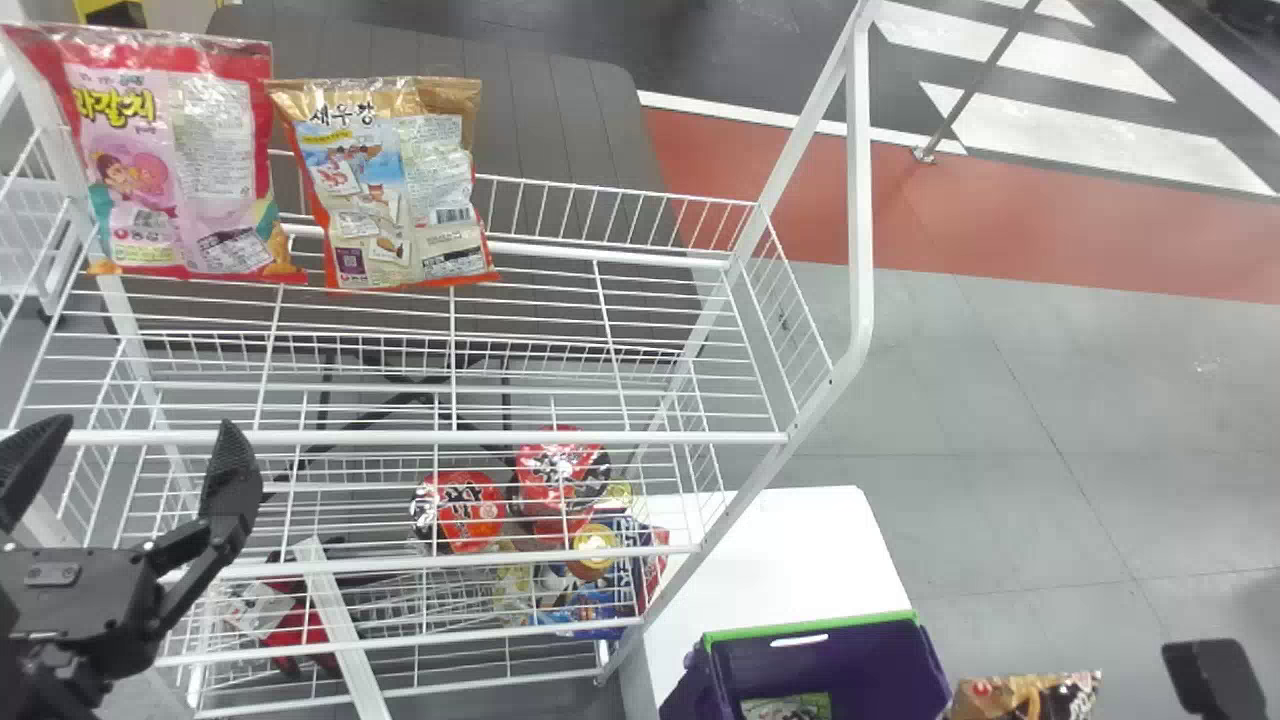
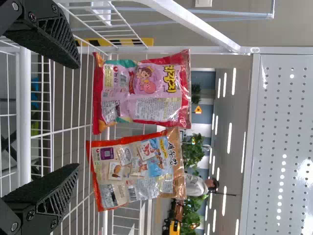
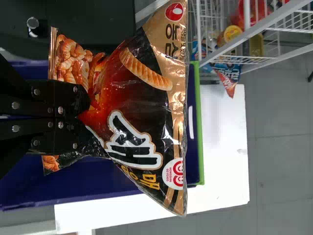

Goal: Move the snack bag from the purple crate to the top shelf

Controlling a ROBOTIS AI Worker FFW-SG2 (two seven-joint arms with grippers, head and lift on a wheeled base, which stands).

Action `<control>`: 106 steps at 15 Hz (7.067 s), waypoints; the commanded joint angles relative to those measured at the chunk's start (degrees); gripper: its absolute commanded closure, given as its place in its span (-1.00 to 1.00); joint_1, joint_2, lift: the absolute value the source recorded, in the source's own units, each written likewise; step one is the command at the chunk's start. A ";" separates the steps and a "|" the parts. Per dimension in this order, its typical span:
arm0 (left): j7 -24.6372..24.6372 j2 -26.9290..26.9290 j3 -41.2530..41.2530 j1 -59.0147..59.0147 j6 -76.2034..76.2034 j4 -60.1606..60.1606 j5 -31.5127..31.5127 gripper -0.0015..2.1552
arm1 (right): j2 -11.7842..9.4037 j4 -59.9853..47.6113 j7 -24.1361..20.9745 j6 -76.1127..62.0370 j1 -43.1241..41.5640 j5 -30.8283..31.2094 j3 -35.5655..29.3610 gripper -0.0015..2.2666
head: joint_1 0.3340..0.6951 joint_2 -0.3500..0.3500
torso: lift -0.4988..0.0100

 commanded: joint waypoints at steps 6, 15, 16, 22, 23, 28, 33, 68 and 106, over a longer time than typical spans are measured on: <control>0.09 0.35 -0.02 0.17 0.00 0.13 0.04 -0.90 | 1.24 -18.57 5.56 14.79 -7.77 -0.53 0.53 0.45 | 1.00 -1.00 | 0.96; 0.00 0.79 0.07 0.34 0.00 -0.40 0.04 -0.90 | 1.15 -36.68 5.56 37.64 -9.27 -4.22 5.01 0.45 | 1.00 -1.00 | 0.96; 0.00 0.88 0.07 0.26 0.00 -0.31 0.04 -0.90 | 1.15 -37.99 5.56 37.76 -10.32 -4.13 5.63 0.45 | 1.00 -1.00 | 0.96; -0.17 0.97 -0.11 -0.18 0.17 0.04 -0.04 -0.90 | 0.36 -42.21 5.56 37.76 -18.94 -2.46 13.98 0.45 | 1.00 -1.00 | 0.96; -0.17 0.88 -0.11 -0.18 0.17 0.13 -0.13 -0.90 | 0.28 -42.21 5.56 37.76 -20.52 -0.70 16.79 0.45 | 1.00 -1.00 | 0.96; -0.09 0.88 -0.11 -0.18 0.35 0.30 -0.13 -0.90 | 0.80 -41.16 5.56 37.76 -27.55 5.71 31.73 0.45 | 1.00 -0.72 | 0.96; -0.26 0.97 0.50 -0.27 0.17 1.09 0.22 -0.90 | 4.06 -34.57 1.51 37.76 -32.38 7.12 39.64 0.45 | 1.00 -0.43 | 0.96; -0.97 1.94 -0.29 -3.96 -0.70 5.84 2.24 -0.90 | 6.30 4.90 -50.70 -8.07 -35.90 -17.14 50.01 0.46 | 1.00 -0.13 | 0.96; -1.05 1.58 -0.29 -5.28 -4.04 9.00 2.68 -0.90 | 6.30 21.95 -71.18 -26.17 -35.90 -29.36 53.26 0.46 | 1.00 -0.04 | 0.96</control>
